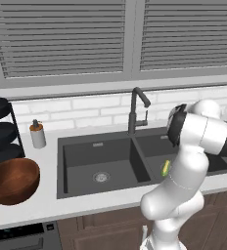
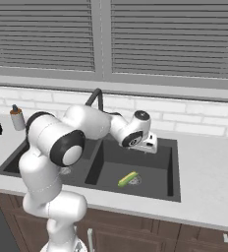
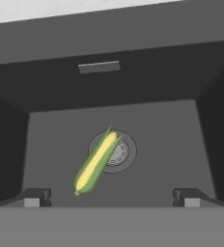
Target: Pick the corn from the sink and place it in the bowl. Then pick the bowl and place it in the microwave. Then close the microwave door and press the start button.
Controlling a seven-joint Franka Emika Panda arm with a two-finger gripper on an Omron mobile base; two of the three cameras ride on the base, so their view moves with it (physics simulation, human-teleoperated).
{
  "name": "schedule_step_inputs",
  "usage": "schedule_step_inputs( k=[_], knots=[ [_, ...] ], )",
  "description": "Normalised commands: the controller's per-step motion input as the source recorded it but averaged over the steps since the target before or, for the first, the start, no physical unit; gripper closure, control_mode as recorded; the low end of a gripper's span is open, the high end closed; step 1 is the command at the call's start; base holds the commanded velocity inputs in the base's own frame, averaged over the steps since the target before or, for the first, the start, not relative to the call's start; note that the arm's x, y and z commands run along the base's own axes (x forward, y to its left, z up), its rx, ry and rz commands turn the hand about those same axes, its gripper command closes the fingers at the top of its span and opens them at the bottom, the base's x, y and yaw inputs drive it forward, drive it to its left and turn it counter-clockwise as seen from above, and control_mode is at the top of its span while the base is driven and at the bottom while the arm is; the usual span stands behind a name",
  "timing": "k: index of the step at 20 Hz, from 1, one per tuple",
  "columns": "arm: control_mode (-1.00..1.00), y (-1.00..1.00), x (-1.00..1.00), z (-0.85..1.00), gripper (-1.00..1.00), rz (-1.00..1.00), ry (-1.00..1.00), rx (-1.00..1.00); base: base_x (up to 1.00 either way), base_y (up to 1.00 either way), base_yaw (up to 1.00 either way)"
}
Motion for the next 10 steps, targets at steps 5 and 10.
schedule_step_inputs(
  k=[5,10],
  knots=[
    [-1.00,0.00,0.10,-0.24,-1.00,0.00,0.00,0.00,0.00,0.00,0.00],
    [-1.00,0.00,0.03,-0.18,-1.00,0.00,0.00,0.00,0.00,0.00,0.00]
  ],
)
